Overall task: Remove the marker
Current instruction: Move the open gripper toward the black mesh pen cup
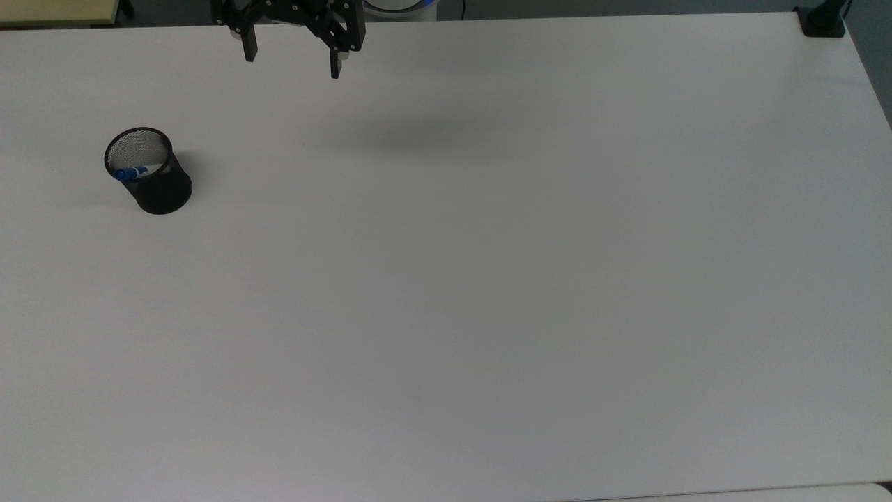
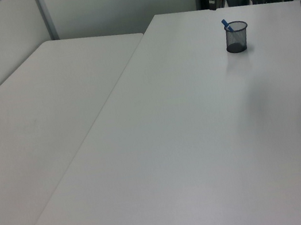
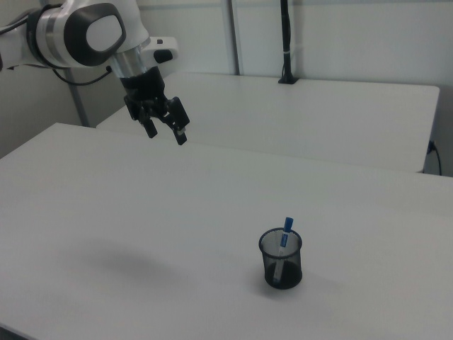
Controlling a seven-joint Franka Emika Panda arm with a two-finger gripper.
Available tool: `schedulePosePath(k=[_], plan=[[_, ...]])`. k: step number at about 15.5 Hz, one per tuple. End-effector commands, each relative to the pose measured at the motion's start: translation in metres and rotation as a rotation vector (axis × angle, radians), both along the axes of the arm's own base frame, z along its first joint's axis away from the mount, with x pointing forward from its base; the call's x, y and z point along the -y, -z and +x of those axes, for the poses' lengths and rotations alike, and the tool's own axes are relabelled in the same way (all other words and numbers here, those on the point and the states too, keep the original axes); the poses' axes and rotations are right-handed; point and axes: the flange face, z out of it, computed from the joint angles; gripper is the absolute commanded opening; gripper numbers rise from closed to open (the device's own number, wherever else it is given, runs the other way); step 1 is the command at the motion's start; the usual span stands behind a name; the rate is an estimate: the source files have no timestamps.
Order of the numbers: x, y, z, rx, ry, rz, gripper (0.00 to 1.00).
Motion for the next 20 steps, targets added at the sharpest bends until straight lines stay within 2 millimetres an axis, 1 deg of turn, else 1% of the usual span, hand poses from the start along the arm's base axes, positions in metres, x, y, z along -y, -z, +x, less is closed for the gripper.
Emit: schedulePosePath(k=[1, 3, 4, 5, 7, 8, 10, 12, 13, 15, 17, 18, 19, 20], plan=[[0.006, -0.008, -0.004, 0.0, -0.026, -0.003, 1.0], [0.019, -0.009, -0.01, -0.038, -0.123, -0.021, 1.0], [0.032, -0.011, -0.014, -0.059, -0.18, -0.028, 1.0], [0.05, -0.011, -0.018, -0.077, -0.237, -0.037, 1.0], [0.067, -0.008, -0.02, -0.102, -0.349, -0.056, 1.0], [0.083, -0.004, -0.021, -0.107, -0.345, -0.062, 1.0], [0.107, 0.001, -0.02, -0.093, -0.294, -0.084, 1.0], [0.137, 0.013, -0.026, -0.073, -0.177, -0.098, 1.0], [0.153, 0.015, -0.027, -0.037, -0.114, -0.103, 1.0], [0.179, 0.029, -0.027, 0.053, -0.033, -0.121, 1.0], [0.189, 0.061, -0.021, 0.126, -0.033, -0.145, 1.0], [0.197, 0.078, -0.021, 0.155, -0.029, -0.156, 1.0], [0.2, 0.094, -0.021, 0.18, -0.031, -0.163, 1.0], [0.203, 0.107, -0.021, 0.211, -0.031, -0.174, 1.0]])
